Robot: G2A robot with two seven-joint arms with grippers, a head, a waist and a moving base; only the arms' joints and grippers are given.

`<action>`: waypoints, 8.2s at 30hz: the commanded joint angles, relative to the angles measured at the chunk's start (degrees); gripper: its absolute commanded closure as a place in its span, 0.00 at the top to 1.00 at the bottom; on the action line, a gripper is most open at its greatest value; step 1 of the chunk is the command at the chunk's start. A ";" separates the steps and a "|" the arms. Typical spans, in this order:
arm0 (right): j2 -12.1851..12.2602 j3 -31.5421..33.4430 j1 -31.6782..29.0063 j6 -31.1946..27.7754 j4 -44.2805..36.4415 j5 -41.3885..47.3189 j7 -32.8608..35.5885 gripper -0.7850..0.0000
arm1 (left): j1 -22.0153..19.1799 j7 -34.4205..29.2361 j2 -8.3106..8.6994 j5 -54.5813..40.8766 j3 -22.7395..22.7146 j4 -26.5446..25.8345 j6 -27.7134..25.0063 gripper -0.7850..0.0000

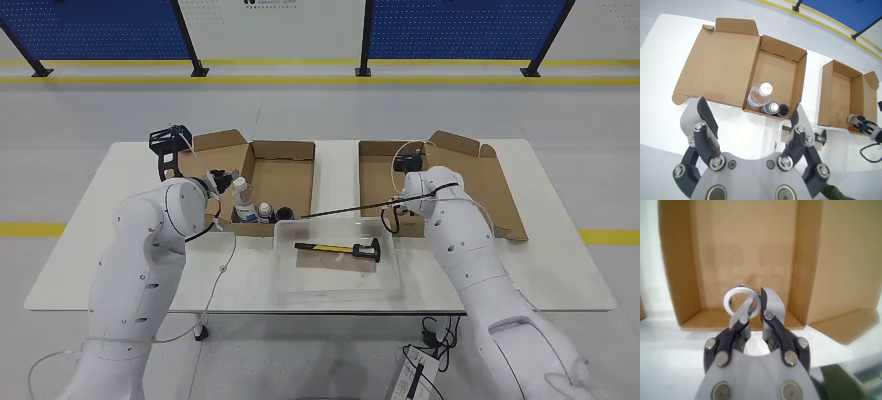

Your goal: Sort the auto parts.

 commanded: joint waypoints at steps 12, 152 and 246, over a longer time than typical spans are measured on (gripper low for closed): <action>-1.89 -2.91 4.94 -1.41 11.35 3.18 -2.99 0.01 | 0.00 0.00 0.00 0.00 0.00 0.00 0.00 1.00; -5.87 -26.59 1.49 -28.02 -2.58 20.74 20.21 0.64 | 0.00 0.00 0.00 0.00 0.00 0.00 0.00 1.00; -0.17 -27.59 -5.05 -19.10 -18.84 15.52 18.98 0.31 | 0.00 0.00 0.00 0.00 0.00 0.00 0.00 1.00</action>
